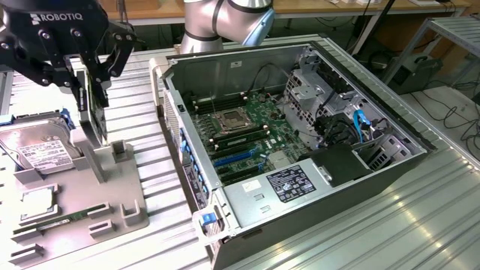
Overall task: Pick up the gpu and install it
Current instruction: 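Pick up the gpu and move the gpu toward the slot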
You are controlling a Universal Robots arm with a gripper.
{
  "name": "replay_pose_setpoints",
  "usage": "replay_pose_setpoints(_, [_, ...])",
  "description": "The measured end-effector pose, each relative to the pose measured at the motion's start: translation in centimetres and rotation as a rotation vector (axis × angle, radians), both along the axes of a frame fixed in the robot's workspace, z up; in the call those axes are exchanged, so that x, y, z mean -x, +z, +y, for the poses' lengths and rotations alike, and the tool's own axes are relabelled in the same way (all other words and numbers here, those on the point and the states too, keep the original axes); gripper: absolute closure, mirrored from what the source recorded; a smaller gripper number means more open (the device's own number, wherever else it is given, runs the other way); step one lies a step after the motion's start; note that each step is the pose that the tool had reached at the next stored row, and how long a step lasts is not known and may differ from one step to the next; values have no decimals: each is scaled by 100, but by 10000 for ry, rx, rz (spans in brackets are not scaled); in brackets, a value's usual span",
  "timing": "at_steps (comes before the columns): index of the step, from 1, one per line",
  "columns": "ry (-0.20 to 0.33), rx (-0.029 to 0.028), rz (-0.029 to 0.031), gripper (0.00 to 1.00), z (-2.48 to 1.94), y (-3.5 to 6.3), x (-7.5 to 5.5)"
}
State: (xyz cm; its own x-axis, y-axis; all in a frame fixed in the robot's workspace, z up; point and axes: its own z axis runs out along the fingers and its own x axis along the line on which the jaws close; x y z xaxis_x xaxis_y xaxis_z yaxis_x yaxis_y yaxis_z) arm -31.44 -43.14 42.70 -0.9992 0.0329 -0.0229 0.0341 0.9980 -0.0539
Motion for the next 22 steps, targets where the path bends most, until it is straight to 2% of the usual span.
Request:
replay_pose_setpoints(2, [0,0,0,72,0,196,-1])
replay_pose_setpoints(4, [0,0,0,72,0,196,-248])
replay_pose_setpoints(6, [0,0,0,72,0,197,-594])
replay_pose_setpoints(8, [0,0,0,72,0,197,-763])
replay_pose_setpoints(22, [0,1,0,72,0,196,-996])
